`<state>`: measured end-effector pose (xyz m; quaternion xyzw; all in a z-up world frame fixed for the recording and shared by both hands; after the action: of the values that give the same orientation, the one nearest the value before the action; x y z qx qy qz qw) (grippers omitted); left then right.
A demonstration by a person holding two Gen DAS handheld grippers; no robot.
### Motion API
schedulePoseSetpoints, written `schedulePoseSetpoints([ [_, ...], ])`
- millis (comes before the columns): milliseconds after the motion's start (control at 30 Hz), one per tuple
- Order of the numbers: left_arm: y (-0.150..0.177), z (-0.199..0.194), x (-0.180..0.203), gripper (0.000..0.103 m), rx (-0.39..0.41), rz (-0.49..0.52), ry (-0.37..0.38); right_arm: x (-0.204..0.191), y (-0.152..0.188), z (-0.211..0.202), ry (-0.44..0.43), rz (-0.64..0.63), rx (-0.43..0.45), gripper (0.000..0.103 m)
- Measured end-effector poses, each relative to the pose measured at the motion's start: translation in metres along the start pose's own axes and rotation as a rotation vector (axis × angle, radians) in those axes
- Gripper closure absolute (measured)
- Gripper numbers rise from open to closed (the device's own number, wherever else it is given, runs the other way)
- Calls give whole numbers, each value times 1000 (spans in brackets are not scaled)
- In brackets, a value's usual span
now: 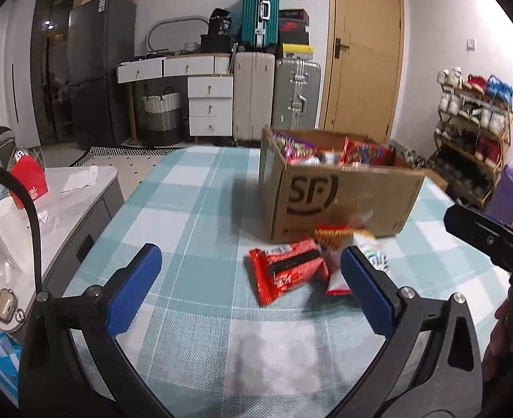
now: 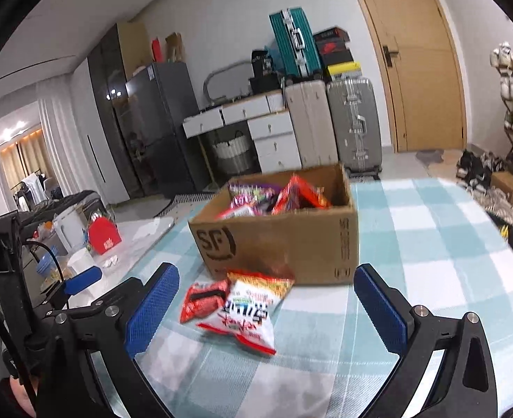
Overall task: Organize snacks
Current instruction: 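Withdraw both grippers from the box toward the last two snacks, then grasp the white noodle bag with the right gripper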
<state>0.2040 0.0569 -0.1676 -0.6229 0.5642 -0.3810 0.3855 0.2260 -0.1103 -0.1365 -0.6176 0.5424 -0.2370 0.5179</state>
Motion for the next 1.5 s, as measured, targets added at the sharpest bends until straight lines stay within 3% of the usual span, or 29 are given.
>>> schedulePoseSetpoints([
  [200, 15, 29, 14, 0, -35, 78, -3, 5, 26, 30, -42, 50, -102, 1],
  [433, 22, 42, 11, 0, -69, 40, 36, 12, 53, 68, -33, 85, -205, 1],
  [733, 25, 50, 3, 0, -108, 4, 47, 14, 68, 106, -54, 162, -274, 1],
  [1000, 28, 51, -2, 0, -128, -28, 54, 0, 67, 131, -73, 133, -298, 2],
  [1067, 29, 53, -2, 0, -134, -28, 52, -3, 65, 133, -77, 153, -287, 5],
  [1233, 30, 54, -2, 0, -131, -22, 50, -4, 73, 144, -56, 168, -332, 36],
  [1267, 30, 52, -1, 0, -130, -22, 49, -2, 74, 144, -59, 177, -335, 37],
  [1333, 30, 53, -1, 0, -130, -22, 47, 0, 74, 143, -74, 187, -330, 49],
  [1433, 30, 53, -1, 0, -132, -25, 43, -2, 75, 141, -77, 173, -332, 55],
  [1500, 31, 54, -1, 0, -133, -26, 42, -6, 75, 137, -123, 183, -325, 56],
])
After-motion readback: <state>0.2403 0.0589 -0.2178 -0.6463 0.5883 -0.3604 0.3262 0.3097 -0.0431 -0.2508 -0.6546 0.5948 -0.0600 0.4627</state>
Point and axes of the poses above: each gripper's, at about its wrist camera, not at the fingertips, and z roughly the way its jaws point, x to its right, y to its underside, the point moved 7 cm from there along z, roughly the way its jaws point, and after that the axes turned 8 degrees about x, right-handed, at the moved point
